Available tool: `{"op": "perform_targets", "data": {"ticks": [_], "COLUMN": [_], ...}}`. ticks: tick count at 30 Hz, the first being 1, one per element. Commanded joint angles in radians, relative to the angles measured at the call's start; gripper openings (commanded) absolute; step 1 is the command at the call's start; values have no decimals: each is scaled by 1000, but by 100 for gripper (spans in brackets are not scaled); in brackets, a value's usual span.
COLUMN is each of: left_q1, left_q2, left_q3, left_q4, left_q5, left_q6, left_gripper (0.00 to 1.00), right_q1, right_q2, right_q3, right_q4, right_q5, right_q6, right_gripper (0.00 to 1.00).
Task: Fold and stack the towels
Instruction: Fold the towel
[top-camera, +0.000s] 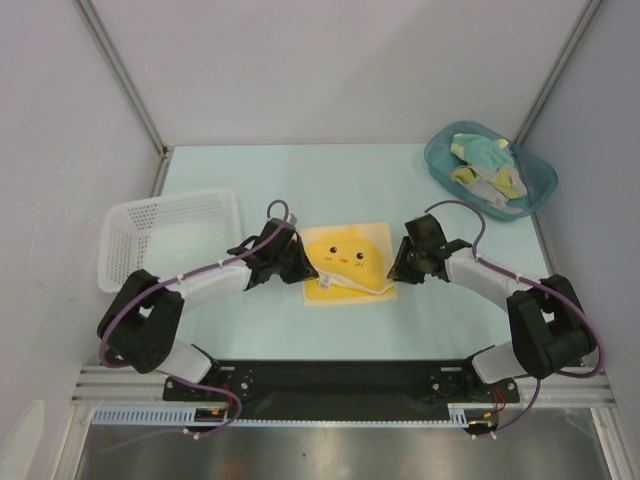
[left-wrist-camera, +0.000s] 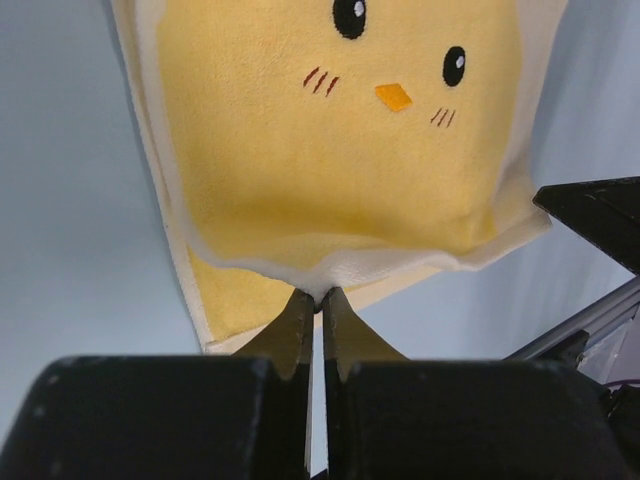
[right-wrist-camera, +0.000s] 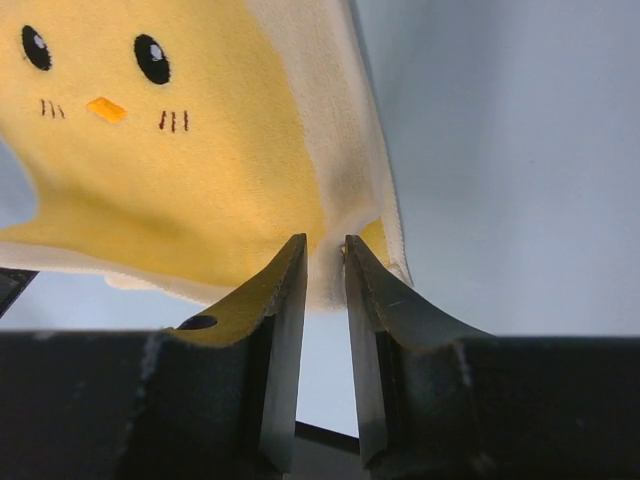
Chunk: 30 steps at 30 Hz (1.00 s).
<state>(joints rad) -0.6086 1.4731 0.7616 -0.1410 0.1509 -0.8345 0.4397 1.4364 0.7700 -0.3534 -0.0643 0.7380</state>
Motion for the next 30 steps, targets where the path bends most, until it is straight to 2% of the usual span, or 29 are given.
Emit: {"op": "perform_targets", "data": {"ticks": [1, 5, 6, 8, 9, 12, 15, 18, 24, 28, 30], "left_q1": [1, 1, 1, 1, 0, 1, 1, 1, -3, -5, -5], "left_q2": [4, -10, -13, -22, -34, -54, -62, -65, -79, -69, -60], "left_q3": [44, 28, 24, 8, 2, -28, -51, -67, -93, -93, -88], "left_q4": [7, 1, 0, -11, -12, -14, -5, 3, 34, 41, 37], "left_q5": [-17, -17, -17, -22, -22, -25, -22, -11, 12, 16, 19], "left_q6": [26, 21, 20, 9, 8, -9, -26, -44, -90, -104, -110], "left_gripper": [0, 4, 14, 25, 37, 49, 56, 60, 60, 52, 43], "right_q1": [5, 5, 5, 5, 5, 7, 7, 10, 22, 22, 22], "right_q2": [4, 7, 9, 12, 12, 10, 10, 9, -8, -8, -8], "right_q3": [46, 37, 32, 28, 23, 18, 18, 17, -1, -14, -6], "right_q4": [-12, 2, 5, 13, 16, 27, 33, 34, 44, 56, 54], "right_q5": [12, 11, 9, 8, 6, -2, -3, -5, -11, -15, -14], "right_q6": [-38, -29, -29, -23, -23, -15, -14, -12, -6, 0, -8], "right_gripper": [28, 18, 16, 11, 10, 6, 6, 5, 5, 3, 1]}}
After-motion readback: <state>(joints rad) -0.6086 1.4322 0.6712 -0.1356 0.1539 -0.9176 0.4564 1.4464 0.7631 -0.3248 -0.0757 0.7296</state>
